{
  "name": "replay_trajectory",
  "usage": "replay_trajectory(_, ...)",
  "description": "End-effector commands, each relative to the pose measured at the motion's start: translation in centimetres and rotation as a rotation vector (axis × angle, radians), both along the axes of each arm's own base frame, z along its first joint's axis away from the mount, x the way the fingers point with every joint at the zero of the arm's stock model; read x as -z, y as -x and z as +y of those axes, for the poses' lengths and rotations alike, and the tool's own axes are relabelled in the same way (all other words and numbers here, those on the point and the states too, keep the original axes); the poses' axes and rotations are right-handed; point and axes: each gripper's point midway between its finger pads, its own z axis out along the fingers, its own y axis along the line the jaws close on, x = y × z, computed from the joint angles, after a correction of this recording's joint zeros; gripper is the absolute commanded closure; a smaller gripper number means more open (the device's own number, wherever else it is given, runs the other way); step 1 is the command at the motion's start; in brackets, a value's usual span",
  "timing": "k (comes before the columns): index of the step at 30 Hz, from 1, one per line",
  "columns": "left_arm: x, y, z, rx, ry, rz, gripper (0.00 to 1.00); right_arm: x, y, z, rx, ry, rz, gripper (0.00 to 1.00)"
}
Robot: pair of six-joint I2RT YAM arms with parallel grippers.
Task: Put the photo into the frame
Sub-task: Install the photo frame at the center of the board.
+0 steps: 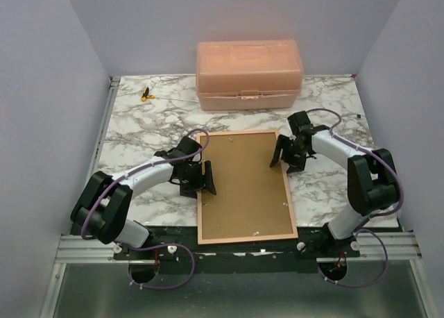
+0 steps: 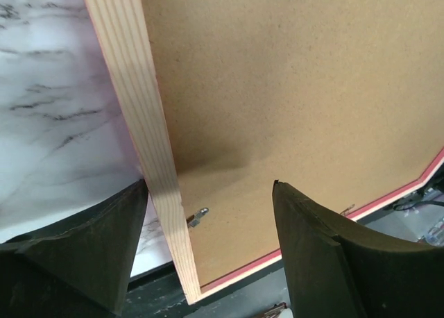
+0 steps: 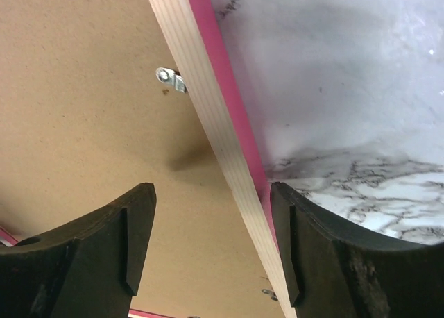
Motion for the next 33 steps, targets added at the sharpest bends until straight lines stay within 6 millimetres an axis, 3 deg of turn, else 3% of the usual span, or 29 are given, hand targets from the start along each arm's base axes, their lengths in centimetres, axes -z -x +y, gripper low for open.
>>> replay_trajectory(1, -1.1, -0.4, -0.3, -0.036, 0.008, -0.054, 0.25, -0.4, 0.6, -1.0, 0.041, 0.026, -0.009, 0.25)
replay_trajectory(9, -3.4, -5.7, 1.6, -0.074, -0.143, -0.169, 0.22, -0.8, -0.7, -1.3, 0.058, 0.023, -0.030, 0.19)
replay_trajectory(19, -2.7, -11.9, 3.1, -0.173, -0.227, -0.147, 0.28, -0.5, -1.2, -1.4, 0.051, 0.012, -0.024, 0.19)
replay_trajectory(26, -1.8, -14.2, 2.0, -0.163, -0.220, -0.154, 0.35, 0.1, -0.7, -1.6, 0.051, 0.017, -0.008, 0.19)
replay_trajectory(33, -0.8, -15.0, 2.2, -0.150, -0.255, -0.154, 0.41, 0.3, -0.7, -1.7, 0.050, 0.016, -0.003, 0.19)
